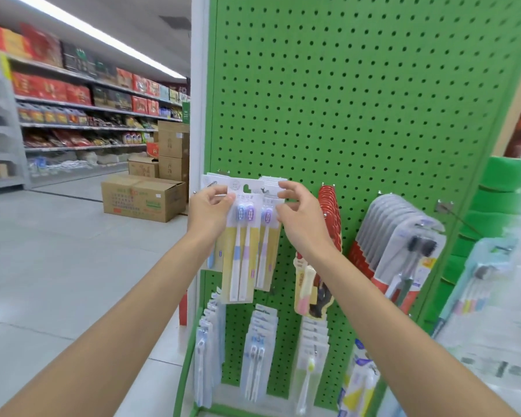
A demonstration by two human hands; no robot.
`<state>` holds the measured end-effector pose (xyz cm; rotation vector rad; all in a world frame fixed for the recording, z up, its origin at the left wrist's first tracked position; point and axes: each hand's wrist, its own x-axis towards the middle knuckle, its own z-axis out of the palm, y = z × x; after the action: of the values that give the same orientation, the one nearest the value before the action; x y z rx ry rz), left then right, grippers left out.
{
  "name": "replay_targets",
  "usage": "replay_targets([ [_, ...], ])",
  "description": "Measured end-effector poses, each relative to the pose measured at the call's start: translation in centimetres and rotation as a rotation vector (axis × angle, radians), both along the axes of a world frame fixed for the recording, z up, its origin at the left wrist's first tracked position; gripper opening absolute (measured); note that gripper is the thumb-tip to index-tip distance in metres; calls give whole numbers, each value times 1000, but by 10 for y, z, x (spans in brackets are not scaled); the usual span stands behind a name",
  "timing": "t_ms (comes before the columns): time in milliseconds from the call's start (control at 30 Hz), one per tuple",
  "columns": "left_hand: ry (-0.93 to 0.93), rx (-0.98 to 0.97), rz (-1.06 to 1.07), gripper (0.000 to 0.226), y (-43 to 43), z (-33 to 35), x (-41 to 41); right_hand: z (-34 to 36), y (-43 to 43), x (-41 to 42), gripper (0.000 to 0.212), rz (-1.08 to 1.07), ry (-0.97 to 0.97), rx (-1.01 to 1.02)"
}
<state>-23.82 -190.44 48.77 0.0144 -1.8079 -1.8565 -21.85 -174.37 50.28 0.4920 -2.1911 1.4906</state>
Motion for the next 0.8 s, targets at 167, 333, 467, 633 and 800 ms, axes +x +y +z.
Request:
replay_targets([
  [167,-15,0,-45,11,4,-1,-12,5,1,-11,48,-1,-16,46],
  [333,-10,-10,-216,19,10,1,-15,6,1,-18,44,-22,27,75],
  [467,-80,-83,-333,20,10,-1,-16,6,4,-25,39,-111,104,173],
  [633,-72,-89,-176,16,2,3,-28,8,5,-35,24,-146,177,263],
  [800,3,-278,-146,9,-1,15,-41,12,4,-41,22,-158,160,322],
])
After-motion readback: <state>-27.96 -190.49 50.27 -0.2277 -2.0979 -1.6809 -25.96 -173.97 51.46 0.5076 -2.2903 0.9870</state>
